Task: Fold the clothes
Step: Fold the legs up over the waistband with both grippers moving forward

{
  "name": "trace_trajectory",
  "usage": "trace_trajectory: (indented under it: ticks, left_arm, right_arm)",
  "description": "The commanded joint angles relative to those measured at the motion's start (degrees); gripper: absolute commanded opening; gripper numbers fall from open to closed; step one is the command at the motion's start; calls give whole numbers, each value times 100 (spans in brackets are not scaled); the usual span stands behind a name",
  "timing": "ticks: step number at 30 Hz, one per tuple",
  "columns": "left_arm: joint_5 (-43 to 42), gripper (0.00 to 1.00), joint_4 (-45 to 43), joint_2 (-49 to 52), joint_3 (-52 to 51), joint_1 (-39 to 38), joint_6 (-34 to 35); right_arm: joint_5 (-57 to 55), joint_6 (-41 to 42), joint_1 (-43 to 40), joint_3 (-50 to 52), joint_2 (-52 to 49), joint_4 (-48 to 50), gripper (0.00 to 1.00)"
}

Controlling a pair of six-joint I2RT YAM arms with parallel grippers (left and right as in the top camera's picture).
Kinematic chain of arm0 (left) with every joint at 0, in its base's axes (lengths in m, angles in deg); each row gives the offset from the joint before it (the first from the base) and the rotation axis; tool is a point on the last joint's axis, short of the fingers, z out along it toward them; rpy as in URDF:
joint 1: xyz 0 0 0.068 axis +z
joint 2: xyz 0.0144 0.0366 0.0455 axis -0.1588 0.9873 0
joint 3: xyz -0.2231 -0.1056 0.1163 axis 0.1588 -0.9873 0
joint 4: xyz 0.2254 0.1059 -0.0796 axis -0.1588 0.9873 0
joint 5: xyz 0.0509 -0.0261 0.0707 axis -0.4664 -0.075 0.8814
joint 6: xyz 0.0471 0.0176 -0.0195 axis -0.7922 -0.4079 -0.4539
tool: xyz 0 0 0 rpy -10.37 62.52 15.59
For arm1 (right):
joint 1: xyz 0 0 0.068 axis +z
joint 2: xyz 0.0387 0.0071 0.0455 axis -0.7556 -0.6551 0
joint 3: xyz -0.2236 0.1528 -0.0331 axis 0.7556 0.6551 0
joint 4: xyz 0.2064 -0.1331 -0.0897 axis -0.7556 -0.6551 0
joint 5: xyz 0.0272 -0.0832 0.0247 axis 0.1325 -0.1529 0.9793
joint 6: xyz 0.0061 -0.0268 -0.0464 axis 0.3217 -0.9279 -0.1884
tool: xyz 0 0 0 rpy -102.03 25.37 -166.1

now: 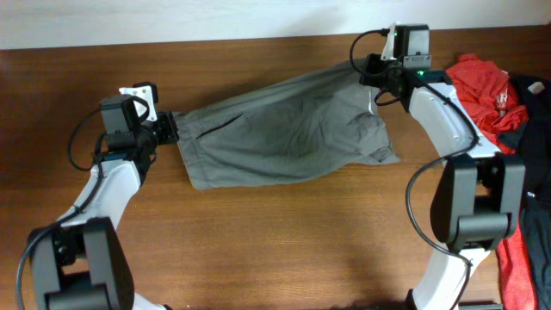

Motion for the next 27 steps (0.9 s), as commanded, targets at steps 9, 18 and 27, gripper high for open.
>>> trace_trajectory:
  ticks: [9,18,27]
  left_arm:
    - [160,23,-549,787,439,26,76]
    - [-341,96,1910,557,2100,315,-243]
    - [-50,26,3075,625,2192,-374,-726]
  right_arm:
    - [101,136,-35,-105,-328,278,51]
    - [120,-817,-109,-157,319,-1777,52]
    - [341,-743,105,254,-138,-2393,11]
